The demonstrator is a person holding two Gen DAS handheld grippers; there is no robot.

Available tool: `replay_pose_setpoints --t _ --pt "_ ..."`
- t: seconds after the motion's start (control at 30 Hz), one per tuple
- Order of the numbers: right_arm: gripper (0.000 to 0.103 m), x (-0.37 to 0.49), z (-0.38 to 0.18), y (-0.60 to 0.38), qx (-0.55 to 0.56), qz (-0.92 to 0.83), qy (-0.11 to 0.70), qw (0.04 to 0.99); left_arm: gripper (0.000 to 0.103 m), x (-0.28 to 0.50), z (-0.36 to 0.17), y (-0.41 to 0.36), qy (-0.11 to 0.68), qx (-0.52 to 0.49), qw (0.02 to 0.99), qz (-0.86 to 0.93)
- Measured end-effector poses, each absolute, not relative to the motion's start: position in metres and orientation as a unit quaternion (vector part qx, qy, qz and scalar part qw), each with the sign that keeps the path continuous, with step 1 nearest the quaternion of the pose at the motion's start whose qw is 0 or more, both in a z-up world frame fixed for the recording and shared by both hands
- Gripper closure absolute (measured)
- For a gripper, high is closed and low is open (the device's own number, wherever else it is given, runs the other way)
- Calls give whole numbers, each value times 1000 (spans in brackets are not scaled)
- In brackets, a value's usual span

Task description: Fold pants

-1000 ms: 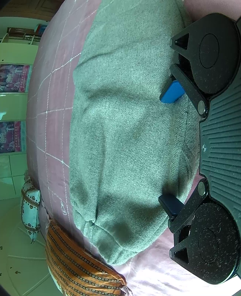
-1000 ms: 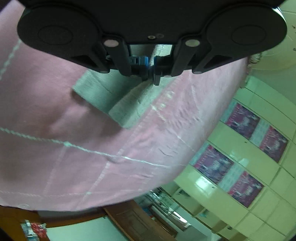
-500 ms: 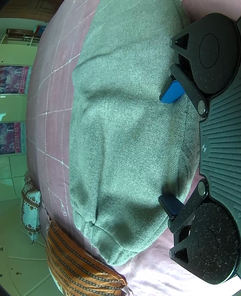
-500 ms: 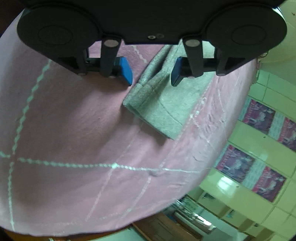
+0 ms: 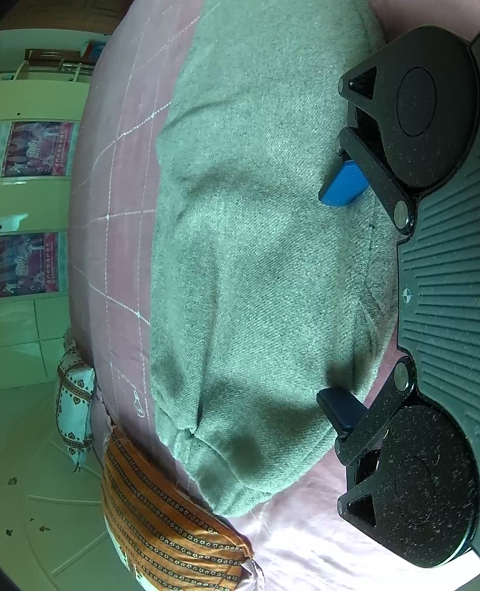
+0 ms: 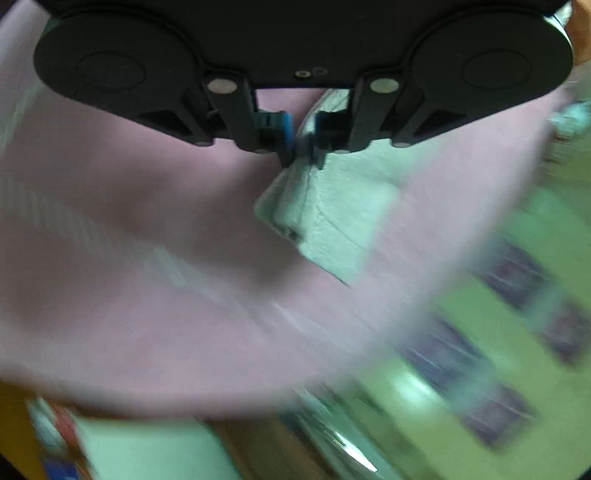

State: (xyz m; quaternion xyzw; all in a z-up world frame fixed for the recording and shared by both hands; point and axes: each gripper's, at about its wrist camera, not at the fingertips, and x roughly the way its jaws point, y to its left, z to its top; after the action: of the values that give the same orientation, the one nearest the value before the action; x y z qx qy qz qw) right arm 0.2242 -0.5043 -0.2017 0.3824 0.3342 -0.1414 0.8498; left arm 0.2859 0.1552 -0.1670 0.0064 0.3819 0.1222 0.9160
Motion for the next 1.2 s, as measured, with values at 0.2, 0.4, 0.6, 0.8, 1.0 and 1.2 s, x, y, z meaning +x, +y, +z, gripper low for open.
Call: replay_pose_setpoints --t 0.2,0.4,0.6,0.8,1.0,1.2 --pt "89 191 -151 -463 284 -194 252 904 0 270 -151 166 349 -1 924 157" --pt "89 226 -133 -402 201 -89 257 941 0 302 -124 155 317 1 943 100" --pt "88 280 -126 -332 152 17 292 944 0 346 -119 204 330 -17 930 162" --pt "87 349 -123 -221 103 174 331 922 0 362 -123 288 348 -37 907 234" --pt "87 408 -123 -116 69 262 346 898 9 372 -149 345 355 -149 884 266" --pt "84 440 -140 -63 62 284 369 883 32 379 -160 352 332 -185 896 230"
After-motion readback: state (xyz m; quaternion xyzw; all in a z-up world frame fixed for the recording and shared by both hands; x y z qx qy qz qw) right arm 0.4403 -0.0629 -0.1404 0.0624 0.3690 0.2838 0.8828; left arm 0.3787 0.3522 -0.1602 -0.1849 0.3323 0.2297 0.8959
